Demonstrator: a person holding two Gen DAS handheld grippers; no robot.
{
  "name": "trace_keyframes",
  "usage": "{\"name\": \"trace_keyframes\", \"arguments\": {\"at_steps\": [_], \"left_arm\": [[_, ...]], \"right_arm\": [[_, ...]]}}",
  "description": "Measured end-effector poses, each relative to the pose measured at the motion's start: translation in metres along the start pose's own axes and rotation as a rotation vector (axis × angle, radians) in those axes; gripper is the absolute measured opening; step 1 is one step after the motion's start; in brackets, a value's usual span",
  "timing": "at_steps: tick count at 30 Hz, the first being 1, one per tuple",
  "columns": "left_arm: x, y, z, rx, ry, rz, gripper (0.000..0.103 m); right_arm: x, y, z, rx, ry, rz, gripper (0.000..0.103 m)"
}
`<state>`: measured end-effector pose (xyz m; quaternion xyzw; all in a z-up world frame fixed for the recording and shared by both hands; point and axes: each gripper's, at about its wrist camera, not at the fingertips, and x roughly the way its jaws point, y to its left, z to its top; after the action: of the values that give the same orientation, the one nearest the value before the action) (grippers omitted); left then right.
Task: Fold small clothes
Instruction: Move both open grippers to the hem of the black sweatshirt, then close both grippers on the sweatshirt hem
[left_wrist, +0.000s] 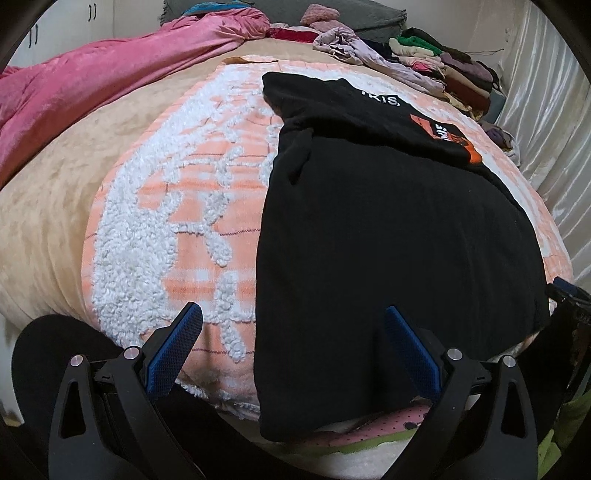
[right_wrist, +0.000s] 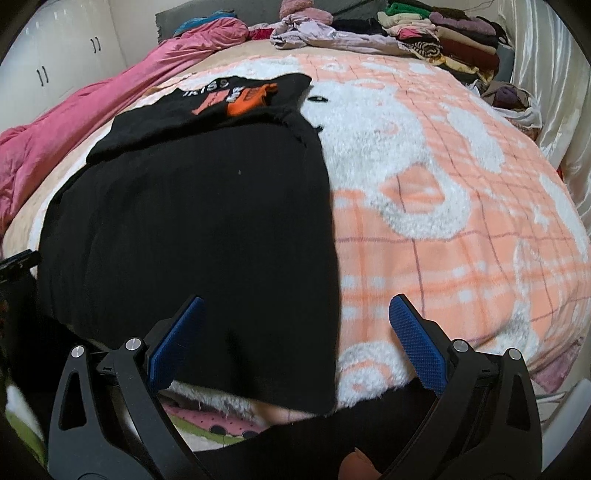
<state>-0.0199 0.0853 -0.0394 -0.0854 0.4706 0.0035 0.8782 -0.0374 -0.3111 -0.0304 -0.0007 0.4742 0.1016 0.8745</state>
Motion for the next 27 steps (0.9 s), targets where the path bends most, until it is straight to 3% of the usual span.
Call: {"name": "trace_keyframes", "arguments": {"at_steps": [10, 12, 15, 17, 18, 19, 21, 24, 25, 27], "left_arm": [[0.011, -0.004, -0.011, -0.006, 0.031, -0.012, 0.097], [0.012, -0.007, -0.013, 0.002, 0.032, -0.014, 0.087], [0.012, -0.013, -0.015, 0.022, 0.028, -0.010, 0.067], [0.010, -0.013, -0.015, 0.024, 0.024, -0.014, 0.057], [0.008, -0.013, -0.015, 0.023, 0.021, -0.019, 0.049], [0.007, -0.013, -0.016, 0.020, 0.018, -0.020, 0.047], [0.005, -0.009, -0.016, 0.009, 0.015, -0.029, 0.036], [0.004, -0.002, -0.016, -0.017, 0.019, -0.053, 0.034], [0.004, -0.002, -0.017, -0.020, 0.020, -0.054, 0.034], [0.006, -0.002, -0.018, -0.021, 0.022, -0.050, 0.040]], "right_arm": [[0.006, -0.002, -0.005, 0.030, 0.023, 0.032, 0.094], [0.006, -0.001, -0.008, 0.034, 0.020, 0.048, 0.092], [0.003, 0.002, -0.009, 0.023, 0.018, 0.073, 0.050], [-0.001, 0.003, -0.009, 0.008, 0.009, 0.073, 0.033], [-0.003, 0.002, -0.009, 0.011, 0.004, 0.082, 0.020], [-0.005, 0.000, -0.009, 0.016, -0.003, 0.089, 0.016], [-0.006, -0.004, -0.010, 0.018, -0.002, 0.088, 0.016], [0.000, -0.010, -0.012, 0.036, 0.021, 0.105, 0.020], [0.002, -0.010, -0.012, 0.038, 0.029, 0.098, 0.033], [0.005, -0.008, -0.013, 0.031, 0.043, 0.110, 0.042]]}}
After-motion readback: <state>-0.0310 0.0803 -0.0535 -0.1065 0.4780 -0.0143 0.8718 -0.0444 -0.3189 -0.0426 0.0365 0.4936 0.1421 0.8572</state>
